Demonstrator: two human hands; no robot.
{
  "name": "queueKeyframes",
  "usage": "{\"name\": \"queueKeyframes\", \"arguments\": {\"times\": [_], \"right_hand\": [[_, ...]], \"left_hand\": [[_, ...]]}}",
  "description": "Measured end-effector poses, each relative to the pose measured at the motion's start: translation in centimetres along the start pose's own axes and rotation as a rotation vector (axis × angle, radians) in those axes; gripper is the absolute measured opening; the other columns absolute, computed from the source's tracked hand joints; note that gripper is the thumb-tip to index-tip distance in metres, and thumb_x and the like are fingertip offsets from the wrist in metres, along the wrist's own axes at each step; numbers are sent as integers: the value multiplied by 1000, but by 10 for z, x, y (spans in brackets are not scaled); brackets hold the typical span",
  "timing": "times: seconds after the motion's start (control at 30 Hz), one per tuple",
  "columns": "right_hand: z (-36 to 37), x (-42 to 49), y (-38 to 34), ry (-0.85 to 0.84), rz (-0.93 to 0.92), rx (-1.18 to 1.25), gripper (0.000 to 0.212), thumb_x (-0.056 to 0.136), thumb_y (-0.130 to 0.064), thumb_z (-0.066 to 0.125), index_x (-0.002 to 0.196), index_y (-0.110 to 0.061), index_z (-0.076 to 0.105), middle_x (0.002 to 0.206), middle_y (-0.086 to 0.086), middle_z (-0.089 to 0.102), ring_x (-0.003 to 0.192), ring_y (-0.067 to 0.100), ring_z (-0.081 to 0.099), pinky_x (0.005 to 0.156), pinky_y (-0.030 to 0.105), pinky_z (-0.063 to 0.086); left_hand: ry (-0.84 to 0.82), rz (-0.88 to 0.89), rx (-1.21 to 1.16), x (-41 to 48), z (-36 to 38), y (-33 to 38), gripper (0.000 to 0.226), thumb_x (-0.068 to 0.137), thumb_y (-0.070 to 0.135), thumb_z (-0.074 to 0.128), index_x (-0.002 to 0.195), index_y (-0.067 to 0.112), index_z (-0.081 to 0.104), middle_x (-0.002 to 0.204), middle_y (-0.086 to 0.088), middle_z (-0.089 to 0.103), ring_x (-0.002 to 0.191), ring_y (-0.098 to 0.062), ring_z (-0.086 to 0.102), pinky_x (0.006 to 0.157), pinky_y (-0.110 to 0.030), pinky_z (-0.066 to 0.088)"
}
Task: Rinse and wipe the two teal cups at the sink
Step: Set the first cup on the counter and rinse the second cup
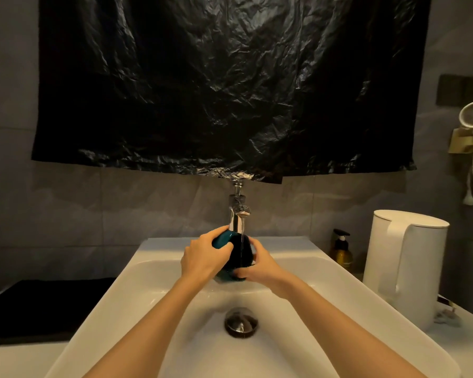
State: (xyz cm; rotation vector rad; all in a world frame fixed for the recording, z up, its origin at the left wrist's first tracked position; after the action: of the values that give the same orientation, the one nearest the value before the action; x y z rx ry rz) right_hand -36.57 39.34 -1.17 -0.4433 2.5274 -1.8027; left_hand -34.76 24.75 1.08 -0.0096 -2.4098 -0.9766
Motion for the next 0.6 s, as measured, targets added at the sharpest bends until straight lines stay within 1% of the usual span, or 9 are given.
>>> {"name": "queueKeyframes", "arguments": {"times": [0.07, 0.17, 0.23, 0.27, 0.33, 0.4, 0.47, 0.53, 0.6], "right_hand": [[0, -2, 2, -5, -14, -63, 70, 77, 11, 64, 132, -24, 39, 125, 2, 53, 114, 20, 53, 88, 35, 54], [-3, -6, 7, -4, 105, -59, 54, 87, 11, 51, 127, -25, 47, 119, 3, 54, 108, 32, 58, 66, 41, 60], [-4, -8, 8, 44, 132, -141, 34, 94, 1, 47, 119, -21, 54, 118, 8, 58, 93, 35, 64, 59, 43, 60], [-4, -8, 8, 70, 132, -198, 26, 96, -4, 46, 115, -17, 56, 117, 11, 61, 86, 36, 67, 58, 45, 60], [-2, -9, 6, 123, 141, -256, 20, 96, -8, 49, 112, -12, 59, 114, 15, 65, 79, 37, 70, 60, 44, 60], [1, -11, 4, 94, 195, -216, 26, 93, -2, 54, 118, -10, 58, 119, 16, 63, 86, 36, 70, 60, 40, 61], [3, -13, 2, -49, 272, -121, 49, 88, 9, 56, 130, -15, 49, 129, 13, 55, 103, 37, 64, 62, 37, 61], [6, -14, 3, -165, 313, -32, 65, 86, 15, 54, 136, -23, 42, 135, 10, 47, 114, 40, 56, 68, 40, 60], [7, -11, 8, -131, 298, -1, 58, 89, 11, 52, 135, -24, 44, 134, 10, 49, 114, 39, 55, 72, 44, 60]], "left_hand": [[-136, -84, -143, 1, 5, -2, 37, 86, 35, 54, 123, 42, 57, 116, 6, 64, 103, -19, 57, 85, -30, 47], [-268, -158, -244, -1, 9, -5, 26, 87, 33, 55, 111, 37, 64, 104, 3, 67, 97, -20, 60, 83, -34, 53], [-326, -193, -286, -2, 11, -5, 18, 86, 30, 55, 98, 33, 68, 95, 0, 69, 91, -21, 62, 70, -33, 56], [-349, -210, -299, -3, 11, -4, 16, 86, 28, 54, 93, 30, 68, 92, -2, 69, 88, -21, 63, 63, -32, 55], [-366, -252, -301, -2, 10, -3, 14, 87, 27, 53, 91, 26, 67, 87, -3, 67, 83, -21, 62, 54, -29, 53], [-367, -276, -265, -1, 8, -4, 14, 87, 28, 54, 91, 24, 66, 87, -4, 66, 80, -19, 61, 55, -28, 53], [-363, -257, -188, 3, 7, -8, 14, 85, 32, 55, 86, 25, 67, 86, -2, 67, 82, -18, 60, 68, -30, 52], [-362, -241, -111, 3, 5, -9, 15, 82, 36, 56, 80, 26, 68, 83, 1, 66, 83, -18, 60, 75, -30, 51], [-368, -230, -78, 4, 4, -9, 17, 81, 37, 56, 79, 26, 68, 84, 0, 67, 86, -20, 62, 78, -32, 52]]}}
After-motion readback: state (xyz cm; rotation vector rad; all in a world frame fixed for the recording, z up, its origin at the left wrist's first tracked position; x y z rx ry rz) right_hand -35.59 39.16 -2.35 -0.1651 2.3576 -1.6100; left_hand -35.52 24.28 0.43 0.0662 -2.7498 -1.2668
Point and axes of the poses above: each hand's wrist, its own x-axis towards the middle knuckle, its own z-axis out of the palm, y = z × x, the point moved 1 cm from there along x, towards the middle knuckle
